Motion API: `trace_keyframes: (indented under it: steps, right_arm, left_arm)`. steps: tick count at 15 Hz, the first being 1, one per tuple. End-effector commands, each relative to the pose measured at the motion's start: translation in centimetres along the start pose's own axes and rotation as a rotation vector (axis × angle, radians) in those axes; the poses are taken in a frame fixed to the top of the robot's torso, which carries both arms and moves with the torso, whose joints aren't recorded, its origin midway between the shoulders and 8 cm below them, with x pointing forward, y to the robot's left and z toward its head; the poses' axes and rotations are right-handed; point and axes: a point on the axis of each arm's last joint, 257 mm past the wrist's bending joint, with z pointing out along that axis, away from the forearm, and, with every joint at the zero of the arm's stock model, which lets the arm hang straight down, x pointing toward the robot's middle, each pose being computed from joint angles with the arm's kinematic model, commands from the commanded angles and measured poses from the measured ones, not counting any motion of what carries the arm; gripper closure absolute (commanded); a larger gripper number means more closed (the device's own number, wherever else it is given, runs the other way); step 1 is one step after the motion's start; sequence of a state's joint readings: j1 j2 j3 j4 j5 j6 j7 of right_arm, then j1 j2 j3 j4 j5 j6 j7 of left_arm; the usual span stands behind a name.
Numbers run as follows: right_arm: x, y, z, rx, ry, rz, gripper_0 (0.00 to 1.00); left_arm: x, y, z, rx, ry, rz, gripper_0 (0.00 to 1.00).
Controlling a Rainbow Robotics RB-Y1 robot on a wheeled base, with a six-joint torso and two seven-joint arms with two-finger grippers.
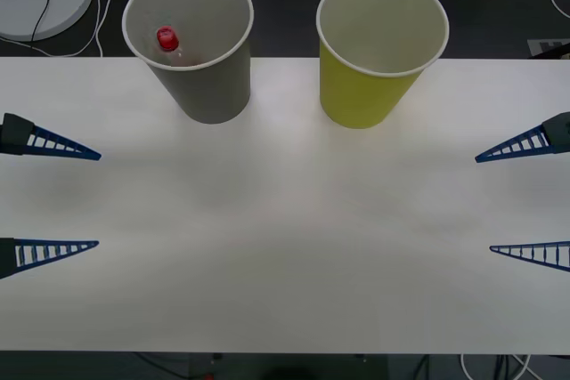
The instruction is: Put the can into the green bin and the plastic bottle into the gray bin
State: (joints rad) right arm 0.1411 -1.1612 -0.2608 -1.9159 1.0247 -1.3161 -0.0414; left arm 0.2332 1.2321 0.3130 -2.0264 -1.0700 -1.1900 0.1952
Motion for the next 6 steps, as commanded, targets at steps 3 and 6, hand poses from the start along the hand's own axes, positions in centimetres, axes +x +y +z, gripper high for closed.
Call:
trace_keyframes:
  steps: [3,6]
  right_arm:
    - [0.0,0.0,0.0,0.0,0.0,0.0,0.0]
    - [0.0,0.0,0.0,0.0,0.0,0.0,0.0]
  left_arm:
    - [-0.27,-0.06,0.0,0.002,-0.011,-0.002,0.0]
    - [-0.27,-0.06,0.0,0.002,-0.011,-0.002,0.0]
